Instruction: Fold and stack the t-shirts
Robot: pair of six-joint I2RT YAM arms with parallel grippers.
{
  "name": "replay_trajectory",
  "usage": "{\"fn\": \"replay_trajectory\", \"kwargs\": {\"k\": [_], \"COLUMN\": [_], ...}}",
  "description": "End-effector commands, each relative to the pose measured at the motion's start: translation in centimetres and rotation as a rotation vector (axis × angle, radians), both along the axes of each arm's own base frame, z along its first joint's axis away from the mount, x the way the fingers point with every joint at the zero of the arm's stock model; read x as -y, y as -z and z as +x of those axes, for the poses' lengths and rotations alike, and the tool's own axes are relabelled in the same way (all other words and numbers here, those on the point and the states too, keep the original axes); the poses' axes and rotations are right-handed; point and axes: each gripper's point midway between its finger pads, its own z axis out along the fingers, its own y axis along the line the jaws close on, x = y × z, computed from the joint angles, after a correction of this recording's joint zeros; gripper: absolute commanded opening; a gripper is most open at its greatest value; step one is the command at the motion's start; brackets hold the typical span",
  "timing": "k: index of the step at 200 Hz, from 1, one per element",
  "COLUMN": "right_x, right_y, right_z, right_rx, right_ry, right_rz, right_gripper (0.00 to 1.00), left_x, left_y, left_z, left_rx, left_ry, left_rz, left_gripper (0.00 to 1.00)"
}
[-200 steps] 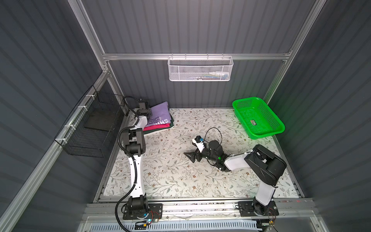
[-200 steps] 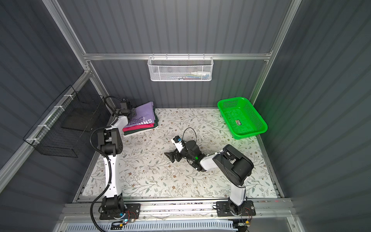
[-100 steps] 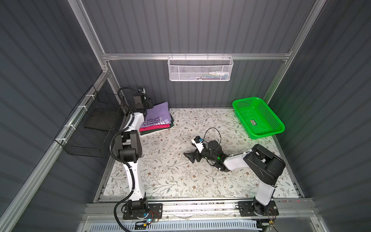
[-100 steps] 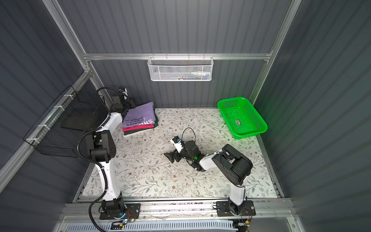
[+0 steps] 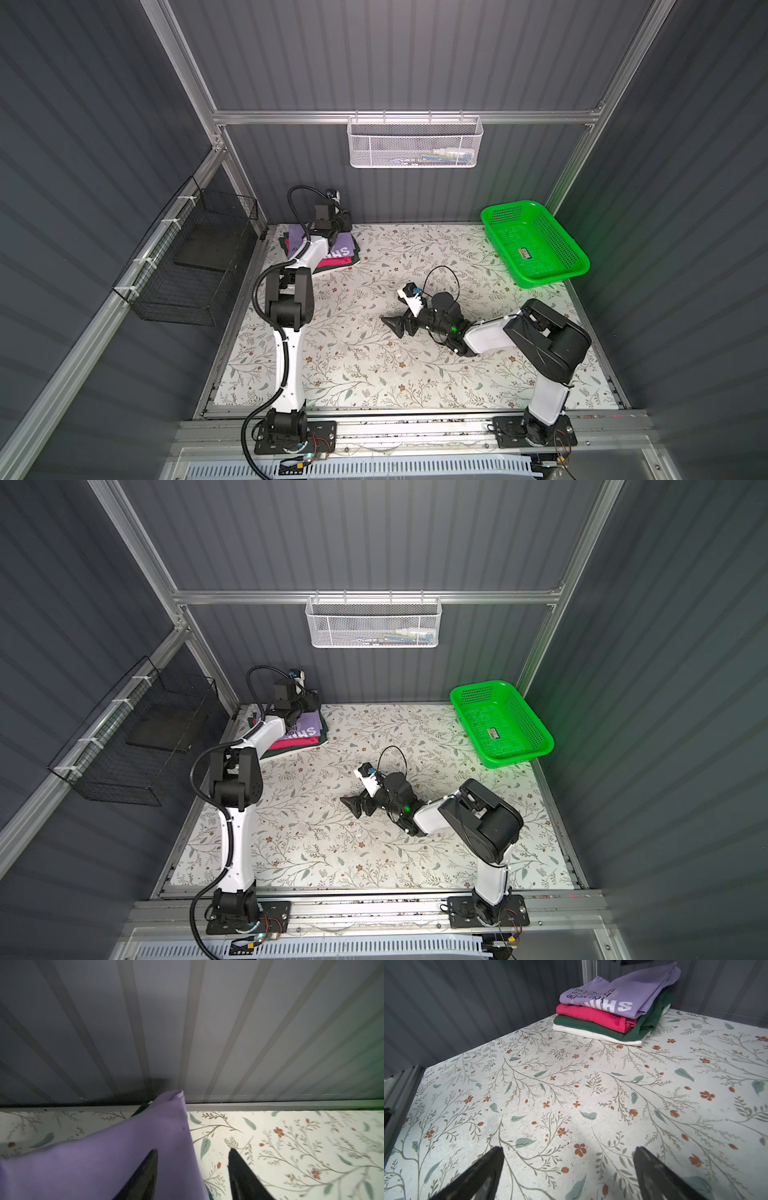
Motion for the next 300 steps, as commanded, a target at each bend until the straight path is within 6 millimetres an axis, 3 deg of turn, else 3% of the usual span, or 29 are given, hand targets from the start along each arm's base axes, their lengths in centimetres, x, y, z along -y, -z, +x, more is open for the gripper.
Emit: {"fn": "replay_trajectory", "kwargs": {"k": [1,18,37,58,78,104,131,137,149,161,166,190,213,232,234,256,268,288,300], "right_x": [0.2,0.2,0.2,0.1,0.1,1.1,3.5,4.2,5.8,7.7,8.5,13.7,19.3,23.4,23.8,29.9,33.8,38.7,40.5], "right_y": [-0.2,-0.3,-0.4,-0.5,-0.7,-1.3,-2.4,-2.6,-3.3,-4.2,-4.6,-7.5,-9.6,-9.1,-9.7,-10.0,-10.0,-7.5,-5.4], "right_z": [0.3,0.3,0.2,0.2,0.1,0.4,1.6,1.9,2.4,2.7,2.7,2.7,2.9,2.9,2.7,0.1,-1.8,-4.0,-4.8], "right_rx": [0.035,0.038,0.038,0.034,0.038,0.068,0.06,0.059,0.065,0.079,0.083,0.124,0.173,0.134,0.145,0.15,0.184,0.164,0.129], "right_ry": [0.013,0.011,0.007,0.002,0.0,0.036,0.111,0.131,0.179,0.227,0.251,0.385,0.574,0.776,0.791,1.043,1.194,1.353,1.412], "right_rz": [-0.019,-0.021,-0.019,-0.013,-0.01,-0.009,0.047,0.06,0.096,0.142,0.163,0.291,0.307,0.142,0.137,-0.025,-0.061,-0.123,-0.116], "right_gripper": [0.99,0.99,0.99,0.99,0.99,0.99,0.99,0.99,0.99,0.99,0.99,0.99,0.99,0.99,0.99,0.99,0.99,0.99,0.99], "left_x": [-3.2,-2.9,-1.1,0.9,1.5,-0.6,-3.7,-4.1,-4.4,-4.8,-5.1,-8.0,-11.7,-15.7,-16.1,-16.1,-15.3,-13.7,-12.9], "left_y": [2.9,4.6,3.9,0.4,-5.0,-9.9,-11.1,-9.3,-8.6,-6.6,-5.7,-1.4,1.0,2.5,2.8,4.8,4.8,5.1,4.7], "left_z": [0.9,1.2,1.0,0.2,-1.3,-4.5,-10.9,-12.9,-16.6,-20.4,-22.0,-29.1,-33.5,-36.2,-36.5,-35.7,-33.6,-30.8,-29.1], "left_rx": [-0.058,-0.069,-0.028,0.068,0.172,0.197,0.148,0.107,0.076,0.003,-0.034,-0.139,-0.122,-0.105,-0.107,-0.055,-0.019,0.017,0.046], "left_ry": [-0.131,-0.113,-0.013,0.104,0.153,0.045,-0.107,-0.124,-0.129,-0.136,-0.143,-0.251,-0.407,-0.645,-0.667,-0.667,-0.619,-0.526,-0.463], "left_rz": [0.089,0.102,0.057,-0.01,-0.033,-0.051,-0.153,-0.16,-0.179,-0.165,-0.149,-0.028,0.098,0.166,0.177,0.179,0.17,0.147,0.186], "left_gripper": [0.55,0.55,0.55,0.55,0.55,0.56,0.6,0.61,0.64,0.68,0.76,0.94,1.0,1.0,1.0,1.0,1.0,1.0,1.0]}}
